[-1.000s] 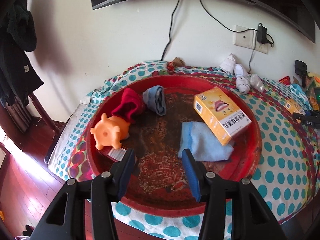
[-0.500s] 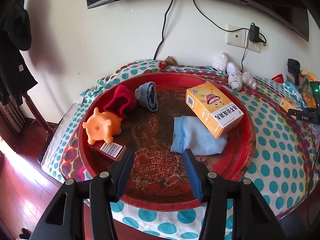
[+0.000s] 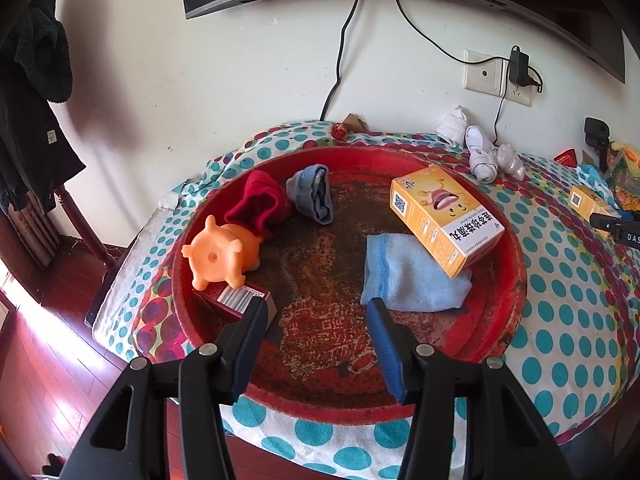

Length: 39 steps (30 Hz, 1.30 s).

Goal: Organize objects
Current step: 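Lift the second yellow medicine box off the sheet with the right tool, then carry the yellow box over the red tray with the right tool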

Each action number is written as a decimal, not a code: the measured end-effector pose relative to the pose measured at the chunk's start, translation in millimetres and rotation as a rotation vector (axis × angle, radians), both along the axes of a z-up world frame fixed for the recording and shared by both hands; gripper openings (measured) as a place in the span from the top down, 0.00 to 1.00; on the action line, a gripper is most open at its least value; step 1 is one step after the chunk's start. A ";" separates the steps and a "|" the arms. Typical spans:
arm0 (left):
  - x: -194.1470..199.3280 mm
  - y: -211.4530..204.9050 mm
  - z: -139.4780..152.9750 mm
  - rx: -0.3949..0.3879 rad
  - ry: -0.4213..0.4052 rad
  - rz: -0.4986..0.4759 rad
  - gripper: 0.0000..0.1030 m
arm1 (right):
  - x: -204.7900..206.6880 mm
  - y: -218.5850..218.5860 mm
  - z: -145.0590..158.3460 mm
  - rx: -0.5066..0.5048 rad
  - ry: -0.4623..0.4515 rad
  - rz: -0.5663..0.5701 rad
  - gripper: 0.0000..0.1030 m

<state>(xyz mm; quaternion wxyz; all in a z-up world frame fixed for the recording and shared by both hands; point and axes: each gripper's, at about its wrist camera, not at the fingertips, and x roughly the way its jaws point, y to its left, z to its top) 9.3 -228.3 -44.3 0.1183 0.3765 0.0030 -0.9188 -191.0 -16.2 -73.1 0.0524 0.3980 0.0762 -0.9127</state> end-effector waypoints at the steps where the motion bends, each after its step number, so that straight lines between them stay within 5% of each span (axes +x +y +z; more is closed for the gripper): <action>1: 0.3 -1.4 0.2 0.003 0.001 0.003 0.48 | 2.5 -5.6 2.2 -0.003 0.003 0.013 0.52; 20: 3.9 -20.9 1.9 0.011 0.005 0.040 0.48 | 32.6 -122.6 48.8 -0.045 0.083 0.232 0.52; 39: 14.2 -56.3 4.9 0.043 0.008 0.119 0.48 | 61.0 -245.4 58.9 -0.082 0.058 0.449 0.52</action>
